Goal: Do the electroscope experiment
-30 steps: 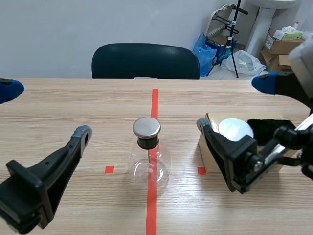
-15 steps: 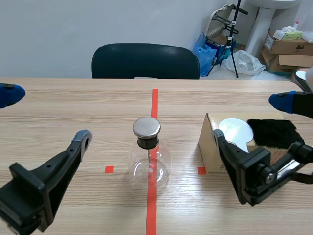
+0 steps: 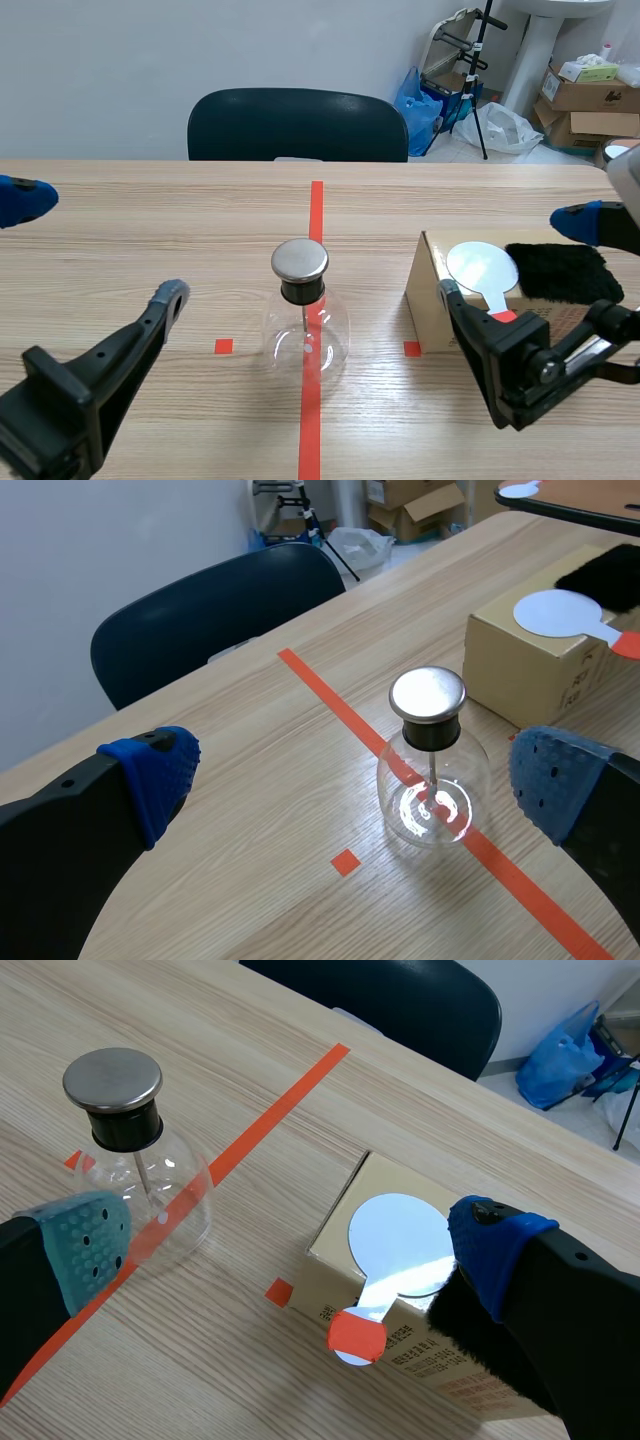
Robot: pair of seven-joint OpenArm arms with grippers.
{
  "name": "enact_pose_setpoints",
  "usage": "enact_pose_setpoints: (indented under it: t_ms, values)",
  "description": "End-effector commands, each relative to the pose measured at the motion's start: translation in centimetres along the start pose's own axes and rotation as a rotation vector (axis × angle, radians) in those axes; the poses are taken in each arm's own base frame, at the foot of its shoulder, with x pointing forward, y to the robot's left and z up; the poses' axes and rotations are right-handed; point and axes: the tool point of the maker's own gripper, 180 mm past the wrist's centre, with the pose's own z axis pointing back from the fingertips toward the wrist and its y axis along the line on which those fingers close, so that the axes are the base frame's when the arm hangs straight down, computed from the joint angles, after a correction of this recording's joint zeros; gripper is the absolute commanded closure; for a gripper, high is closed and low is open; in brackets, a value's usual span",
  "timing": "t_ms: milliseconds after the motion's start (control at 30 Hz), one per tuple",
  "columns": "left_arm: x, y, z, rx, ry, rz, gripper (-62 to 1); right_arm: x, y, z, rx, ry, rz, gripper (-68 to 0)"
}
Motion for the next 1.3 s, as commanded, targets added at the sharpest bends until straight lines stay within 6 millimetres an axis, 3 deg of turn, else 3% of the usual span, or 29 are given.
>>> enact_pose_setpoints:
  t_ms: [0, 1267]
  values:
    - [0.55, 0.02, 0.08, -0.005, -0.027, 0.024, -62.3, 0.69, -0.21, -0.11, -0.005, -0.028, -0.002, -67.9]
    - [0.79, 0.05, 0.09, -0.01, -0.039, 0.044, -62.3, 1.29, -0.21, -0.09, -0.005, -0.061, -0.002, -67.9]
